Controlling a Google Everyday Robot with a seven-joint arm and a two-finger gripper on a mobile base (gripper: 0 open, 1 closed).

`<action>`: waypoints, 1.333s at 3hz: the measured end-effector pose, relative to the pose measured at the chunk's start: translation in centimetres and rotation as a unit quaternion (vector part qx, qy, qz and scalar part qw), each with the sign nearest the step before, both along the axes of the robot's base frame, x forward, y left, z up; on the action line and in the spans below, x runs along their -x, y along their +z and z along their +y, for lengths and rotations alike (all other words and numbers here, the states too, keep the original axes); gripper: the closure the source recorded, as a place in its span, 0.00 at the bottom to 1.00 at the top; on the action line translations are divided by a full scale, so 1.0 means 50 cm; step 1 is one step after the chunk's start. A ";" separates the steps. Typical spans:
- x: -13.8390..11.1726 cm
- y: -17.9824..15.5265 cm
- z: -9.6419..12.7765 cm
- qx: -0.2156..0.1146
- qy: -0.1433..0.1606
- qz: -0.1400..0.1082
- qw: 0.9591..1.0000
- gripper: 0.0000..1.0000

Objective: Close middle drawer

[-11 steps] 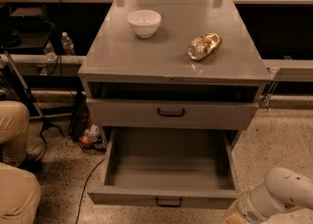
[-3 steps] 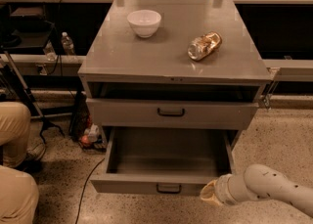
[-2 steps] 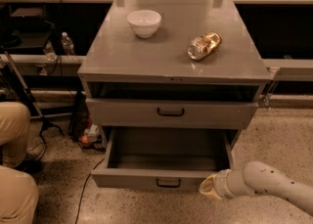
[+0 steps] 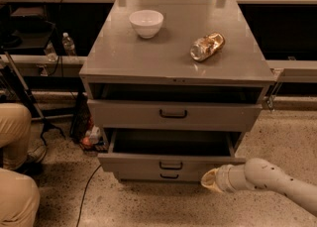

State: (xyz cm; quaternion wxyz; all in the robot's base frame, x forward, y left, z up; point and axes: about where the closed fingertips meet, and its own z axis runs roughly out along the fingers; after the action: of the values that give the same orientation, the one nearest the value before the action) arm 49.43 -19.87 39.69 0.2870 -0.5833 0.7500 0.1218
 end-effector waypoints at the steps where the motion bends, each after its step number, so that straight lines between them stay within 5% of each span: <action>1: 0.000 0.000 0.000 0.000 0.000 0.000 1.000 1.00; 4: -0.088 -0.003 -0.017 0.008 0.004 -0.034 0.999 1.00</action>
Offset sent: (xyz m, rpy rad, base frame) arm 0.0231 -0.0100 0.0020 0.0191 -0.0490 0.0072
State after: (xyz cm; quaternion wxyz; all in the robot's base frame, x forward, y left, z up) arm 53.82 -20.73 39.55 0.3075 -0.5925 0.7382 0.0973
